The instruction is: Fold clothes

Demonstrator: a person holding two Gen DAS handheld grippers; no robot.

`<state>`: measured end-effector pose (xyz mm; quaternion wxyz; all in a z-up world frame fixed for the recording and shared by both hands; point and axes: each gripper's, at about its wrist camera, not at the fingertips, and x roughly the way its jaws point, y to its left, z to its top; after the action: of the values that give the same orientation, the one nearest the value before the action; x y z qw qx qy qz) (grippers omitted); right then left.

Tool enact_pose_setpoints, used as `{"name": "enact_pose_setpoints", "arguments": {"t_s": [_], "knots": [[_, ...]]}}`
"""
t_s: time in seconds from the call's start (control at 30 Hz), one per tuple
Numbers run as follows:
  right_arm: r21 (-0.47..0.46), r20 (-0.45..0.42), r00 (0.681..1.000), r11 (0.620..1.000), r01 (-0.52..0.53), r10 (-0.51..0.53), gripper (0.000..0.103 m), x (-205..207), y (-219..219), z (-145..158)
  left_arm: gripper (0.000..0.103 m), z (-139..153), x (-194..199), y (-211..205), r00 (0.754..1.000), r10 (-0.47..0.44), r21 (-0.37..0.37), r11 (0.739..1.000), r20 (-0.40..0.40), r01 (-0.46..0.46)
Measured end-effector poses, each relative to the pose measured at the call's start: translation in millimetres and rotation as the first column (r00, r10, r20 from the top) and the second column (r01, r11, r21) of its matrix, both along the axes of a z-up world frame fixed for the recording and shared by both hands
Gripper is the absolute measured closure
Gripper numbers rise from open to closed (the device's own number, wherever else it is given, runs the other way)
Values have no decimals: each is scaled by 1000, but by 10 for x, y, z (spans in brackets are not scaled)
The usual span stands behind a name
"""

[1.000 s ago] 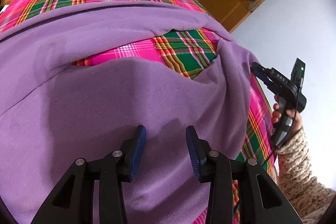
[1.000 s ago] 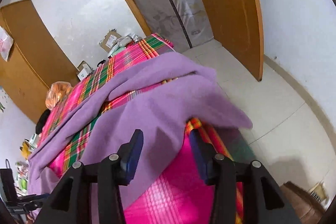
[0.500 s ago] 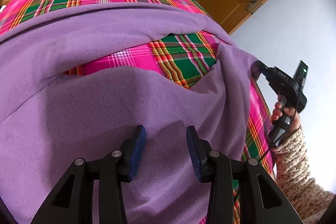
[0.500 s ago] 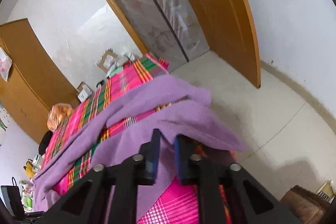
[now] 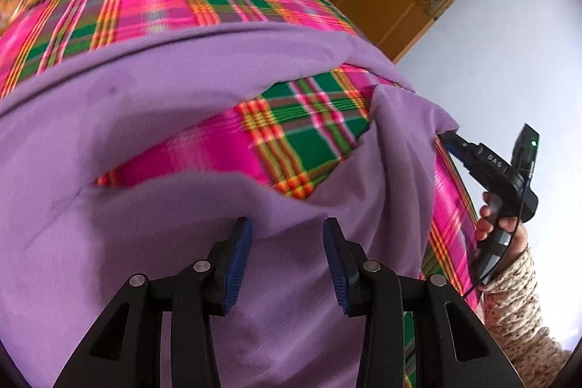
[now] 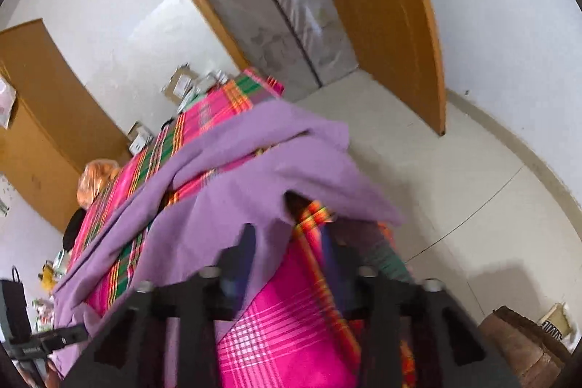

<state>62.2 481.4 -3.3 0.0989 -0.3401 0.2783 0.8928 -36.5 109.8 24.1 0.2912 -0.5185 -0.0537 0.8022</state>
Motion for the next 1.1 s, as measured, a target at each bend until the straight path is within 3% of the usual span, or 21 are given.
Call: {"name": "enact_pose_setpoints", "arguments": {"t_s": [0.1,0.2,0.3,0.43,0.47,0.5,0.57,0.8,1.1], "knots": [[28,23,999,999,-25,25,60,-101,-32,-16,61,43,-55,160,996,-70,-42,997,-46,68],[26,27,999,999,-23,23,56,-166,-4,-25,61,19,-183,301,997,-71,-94,993,-33,67],[17,31,999,1000,-23,23,56,-231,36,-37,61,13,-283,449,989,-147,-66,987,-18,145],[17,29,999,999,-34,34,56,-303,20,-42,61,-14,-330,558,985,-169,-54,984,33,171],[11,26,999,999,-36,36,63,-314,23,-48,61,-17,-325,585,982,-185,-47,981,37,187],[-2,24,999,999,-41,41,78,-321,28,-61,61,-29,-302,603,980,-193,-52,979,41,195],[-20,24,998,998,-53,54,93,-338,27,-84,61,-48,-277,595,982,-186,-50,981,42,188],[23,-43,998,999,-48,49,96,-159,-13,122,61,-83,-272,517,988,-142,-33,989,63,144],[23,-89,995,999,50,-47,96,404,132,341,61,-30,-183,392,991,-121,-6,993,64,122]]}}
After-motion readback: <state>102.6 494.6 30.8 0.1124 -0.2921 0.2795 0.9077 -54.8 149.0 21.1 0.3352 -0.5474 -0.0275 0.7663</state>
